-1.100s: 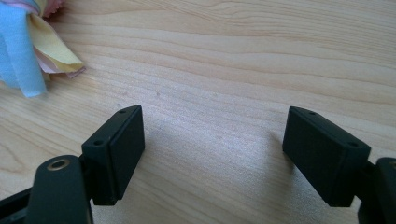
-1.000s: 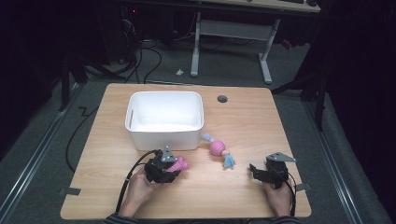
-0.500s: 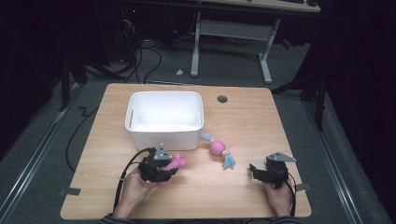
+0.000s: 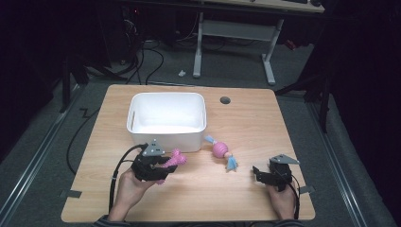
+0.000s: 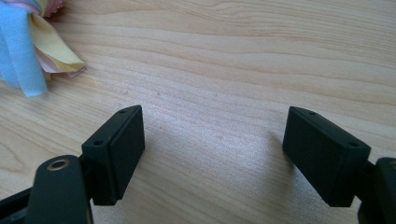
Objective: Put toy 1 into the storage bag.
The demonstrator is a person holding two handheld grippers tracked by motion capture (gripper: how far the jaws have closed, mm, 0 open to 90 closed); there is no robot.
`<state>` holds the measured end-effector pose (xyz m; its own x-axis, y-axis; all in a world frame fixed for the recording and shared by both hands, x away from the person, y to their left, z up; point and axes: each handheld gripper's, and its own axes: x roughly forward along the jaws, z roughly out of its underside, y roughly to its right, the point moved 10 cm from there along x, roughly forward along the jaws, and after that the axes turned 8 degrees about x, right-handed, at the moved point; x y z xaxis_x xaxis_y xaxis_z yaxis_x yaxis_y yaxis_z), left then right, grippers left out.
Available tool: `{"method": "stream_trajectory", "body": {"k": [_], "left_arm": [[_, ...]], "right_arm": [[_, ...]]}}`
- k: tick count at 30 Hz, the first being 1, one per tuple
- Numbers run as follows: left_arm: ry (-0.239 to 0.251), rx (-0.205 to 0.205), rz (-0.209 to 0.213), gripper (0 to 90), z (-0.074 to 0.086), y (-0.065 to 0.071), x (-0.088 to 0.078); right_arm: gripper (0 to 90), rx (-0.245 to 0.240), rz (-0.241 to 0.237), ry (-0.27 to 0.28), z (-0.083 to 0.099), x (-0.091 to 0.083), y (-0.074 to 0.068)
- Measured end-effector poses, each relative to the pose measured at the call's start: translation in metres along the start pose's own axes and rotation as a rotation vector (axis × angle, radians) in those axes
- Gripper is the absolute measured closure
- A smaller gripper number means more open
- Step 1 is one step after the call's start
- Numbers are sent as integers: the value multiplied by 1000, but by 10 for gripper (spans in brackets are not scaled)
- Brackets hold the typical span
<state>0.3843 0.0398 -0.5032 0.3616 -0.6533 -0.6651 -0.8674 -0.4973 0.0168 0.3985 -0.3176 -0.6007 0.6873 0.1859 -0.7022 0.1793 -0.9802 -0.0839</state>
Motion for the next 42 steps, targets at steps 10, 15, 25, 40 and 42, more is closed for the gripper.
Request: {"method": "stream_trajectory", "body": {"k": [10,15,25,40,42], "left_arm": [[-1,26,-39,590,-14,-9,-17],[8,34,-48,590,-23,-13,-28],[18,24,-61,590,-34,-25,-39],[39,-3,-98,590,-52,-49,-49],[40,-8,-108,590,-55,-55,-50]], "right_arm": [[210,-1,0,0,0,0,0],[209,0,-1,0,0,0,0],[210,-1,0,0,0,0,0],[210,0,-1,0,0,0,0],[209,-1,-1,0,0,0,0]]}}
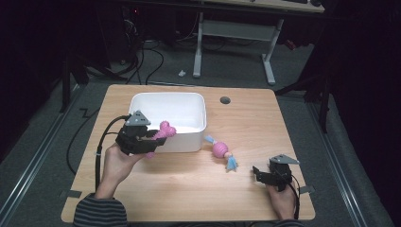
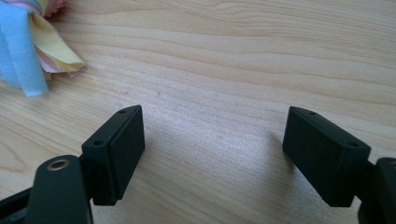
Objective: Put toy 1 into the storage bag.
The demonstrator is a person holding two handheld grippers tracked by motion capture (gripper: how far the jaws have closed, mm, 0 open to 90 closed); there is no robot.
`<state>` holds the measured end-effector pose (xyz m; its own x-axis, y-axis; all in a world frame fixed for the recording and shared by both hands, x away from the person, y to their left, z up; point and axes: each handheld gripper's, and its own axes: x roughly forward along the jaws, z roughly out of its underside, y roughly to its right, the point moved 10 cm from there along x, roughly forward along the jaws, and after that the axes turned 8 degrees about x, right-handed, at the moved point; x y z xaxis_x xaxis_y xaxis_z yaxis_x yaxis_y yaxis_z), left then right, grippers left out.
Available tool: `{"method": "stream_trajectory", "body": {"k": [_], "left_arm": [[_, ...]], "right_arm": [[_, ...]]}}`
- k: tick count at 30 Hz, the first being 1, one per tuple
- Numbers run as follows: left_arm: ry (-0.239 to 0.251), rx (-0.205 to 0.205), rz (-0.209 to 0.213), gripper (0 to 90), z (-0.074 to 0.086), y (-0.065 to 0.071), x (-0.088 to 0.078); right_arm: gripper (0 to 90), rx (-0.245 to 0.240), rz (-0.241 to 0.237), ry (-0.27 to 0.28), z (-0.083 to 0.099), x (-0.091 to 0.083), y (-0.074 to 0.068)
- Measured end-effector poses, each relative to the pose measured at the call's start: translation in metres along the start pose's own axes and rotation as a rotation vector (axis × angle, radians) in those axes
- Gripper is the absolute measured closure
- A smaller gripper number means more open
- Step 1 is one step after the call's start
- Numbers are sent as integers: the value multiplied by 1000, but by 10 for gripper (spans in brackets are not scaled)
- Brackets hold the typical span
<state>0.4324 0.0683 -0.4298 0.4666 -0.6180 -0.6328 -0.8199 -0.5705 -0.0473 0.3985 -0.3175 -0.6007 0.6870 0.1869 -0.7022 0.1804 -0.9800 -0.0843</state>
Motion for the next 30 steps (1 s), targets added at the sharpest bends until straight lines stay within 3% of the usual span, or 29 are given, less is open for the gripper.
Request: {"method": "stream_trajectory", "body": {"k": [9,20,30], "left_arm": [[7,-29,-26,590,-8,-16,1],[-18,-18,-59,591,-27,-31,10],[-43,-22,-77,590,-34,-43,21]], "right_arm": [[209,0,-1,0,0,0,0],[209,-3,-1,1,0,0,0],[209,-5,-2,1,0,0,0]]}}
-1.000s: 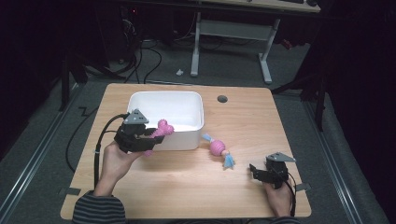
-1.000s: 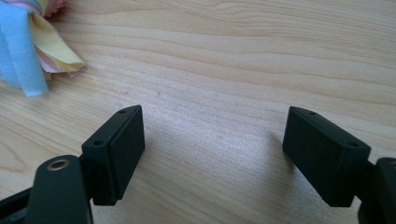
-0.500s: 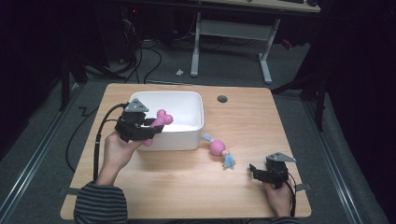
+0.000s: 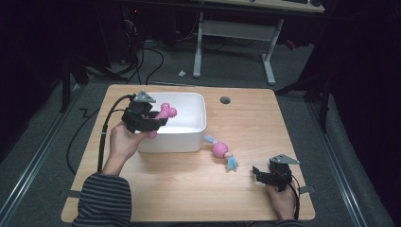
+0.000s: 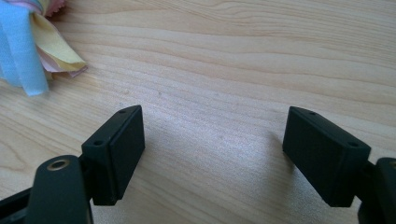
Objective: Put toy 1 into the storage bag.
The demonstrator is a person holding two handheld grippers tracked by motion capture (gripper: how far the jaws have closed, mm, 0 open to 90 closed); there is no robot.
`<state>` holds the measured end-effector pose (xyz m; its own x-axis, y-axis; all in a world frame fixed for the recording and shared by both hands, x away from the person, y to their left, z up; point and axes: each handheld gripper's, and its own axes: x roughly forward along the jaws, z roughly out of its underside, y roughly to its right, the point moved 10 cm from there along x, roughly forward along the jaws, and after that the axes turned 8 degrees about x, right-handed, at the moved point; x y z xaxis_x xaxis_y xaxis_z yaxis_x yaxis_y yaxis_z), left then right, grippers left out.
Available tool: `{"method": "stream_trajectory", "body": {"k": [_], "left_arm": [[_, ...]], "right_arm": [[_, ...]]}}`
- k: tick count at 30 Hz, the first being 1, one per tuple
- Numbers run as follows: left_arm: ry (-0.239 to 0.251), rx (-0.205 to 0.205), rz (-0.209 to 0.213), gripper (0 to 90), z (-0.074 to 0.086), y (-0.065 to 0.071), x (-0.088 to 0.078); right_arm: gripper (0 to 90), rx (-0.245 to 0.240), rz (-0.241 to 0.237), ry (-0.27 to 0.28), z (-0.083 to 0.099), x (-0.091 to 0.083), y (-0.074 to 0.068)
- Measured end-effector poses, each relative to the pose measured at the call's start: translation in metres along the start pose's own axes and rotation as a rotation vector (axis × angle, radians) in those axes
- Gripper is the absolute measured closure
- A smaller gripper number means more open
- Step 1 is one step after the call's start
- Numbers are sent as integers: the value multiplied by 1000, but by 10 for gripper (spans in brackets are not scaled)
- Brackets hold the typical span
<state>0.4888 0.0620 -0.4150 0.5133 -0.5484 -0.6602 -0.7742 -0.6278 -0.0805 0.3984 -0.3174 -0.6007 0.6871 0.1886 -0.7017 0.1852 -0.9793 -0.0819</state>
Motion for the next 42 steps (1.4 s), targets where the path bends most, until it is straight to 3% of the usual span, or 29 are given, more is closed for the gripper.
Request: {"method": "stream_trajectory", "body": {"k": [12,20,42], "left_arm": [[-25,-33,-36,590,-3,-21,21],[-59,-44,-57,589,2,-28,36],[-131,-48,-48,583,17,-28,53]], "right_arm": [[209,0,-1,0,0,0,0],[209,-2,-3,0,0,0,0],[209,-1,-3,-1,0,0,-1]]}}
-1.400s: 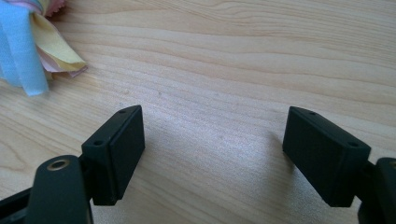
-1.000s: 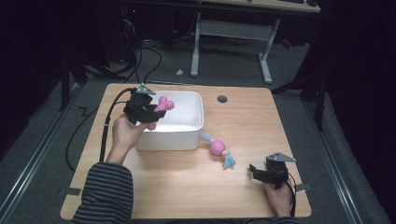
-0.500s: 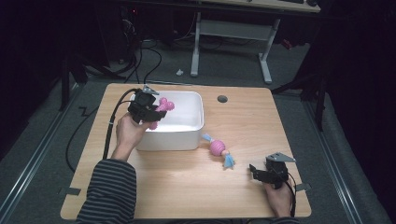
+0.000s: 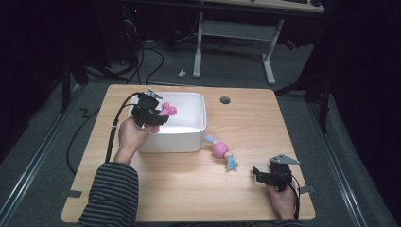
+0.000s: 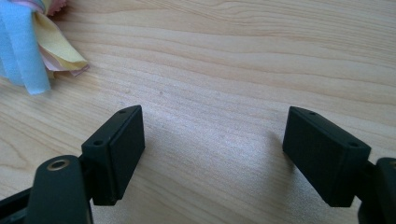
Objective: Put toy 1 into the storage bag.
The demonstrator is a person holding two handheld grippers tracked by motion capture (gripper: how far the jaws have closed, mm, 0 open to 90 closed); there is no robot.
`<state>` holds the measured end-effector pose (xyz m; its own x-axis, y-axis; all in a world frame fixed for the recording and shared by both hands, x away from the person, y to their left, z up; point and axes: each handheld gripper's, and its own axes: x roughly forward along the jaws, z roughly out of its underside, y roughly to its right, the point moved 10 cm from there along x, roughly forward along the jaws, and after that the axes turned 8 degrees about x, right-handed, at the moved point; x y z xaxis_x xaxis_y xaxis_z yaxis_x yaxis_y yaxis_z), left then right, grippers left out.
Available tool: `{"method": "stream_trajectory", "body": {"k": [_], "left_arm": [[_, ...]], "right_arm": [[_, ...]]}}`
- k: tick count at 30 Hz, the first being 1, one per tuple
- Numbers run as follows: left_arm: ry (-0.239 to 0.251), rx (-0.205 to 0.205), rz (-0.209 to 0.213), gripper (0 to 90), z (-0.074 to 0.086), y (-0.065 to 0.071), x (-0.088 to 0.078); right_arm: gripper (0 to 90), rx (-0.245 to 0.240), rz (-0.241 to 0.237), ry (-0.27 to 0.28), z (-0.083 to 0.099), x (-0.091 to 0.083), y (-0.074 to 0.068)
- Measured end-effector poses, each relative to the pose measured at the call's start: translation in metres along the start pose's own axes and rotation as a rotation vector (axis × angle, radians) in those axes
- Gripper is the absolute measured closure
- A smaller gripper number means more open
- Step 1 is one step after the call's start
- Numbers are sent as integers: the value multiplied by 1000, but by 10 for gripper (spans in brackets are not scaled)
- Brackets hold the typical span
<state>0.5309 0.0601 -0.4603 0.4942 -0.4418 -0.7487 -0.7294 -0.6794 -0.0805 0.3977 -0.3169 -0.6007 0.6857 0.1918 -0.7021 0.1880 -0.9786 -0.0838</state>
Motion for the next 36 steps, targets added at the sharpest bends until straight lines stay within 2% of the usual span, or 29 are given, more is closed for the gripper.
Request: {"method": "stream_trajectory", "body": {"k": [11,13,14,19,27,32,33,36], "left_arm": [[-37,5,7,573,5,3,7],[-39,-2,17,558,6,3,7],[-27,-7,15,512,4,3,6],[-11,-3,5,459,2,4,0],[54,3,-23,391,0,2,-22],[128,-30,-41,381,8,-1,-41],[128,-30,-41,379,8,-1,-41],[180,-55,-58,380,13,-4,-54]], "right_arm": [[209,1,0,0,0,0,0],[209,0,0,0,0,0,0],[209,1,-1,0,0,0,0],[208,0,0,-2,0,0,0],[208,0,-1,-1,0,0,0],[209,1,-1,-2,0,0,0],[209,1,-1,-2,0,0,0],[208,0,-1,-2,0,0,0]]}}
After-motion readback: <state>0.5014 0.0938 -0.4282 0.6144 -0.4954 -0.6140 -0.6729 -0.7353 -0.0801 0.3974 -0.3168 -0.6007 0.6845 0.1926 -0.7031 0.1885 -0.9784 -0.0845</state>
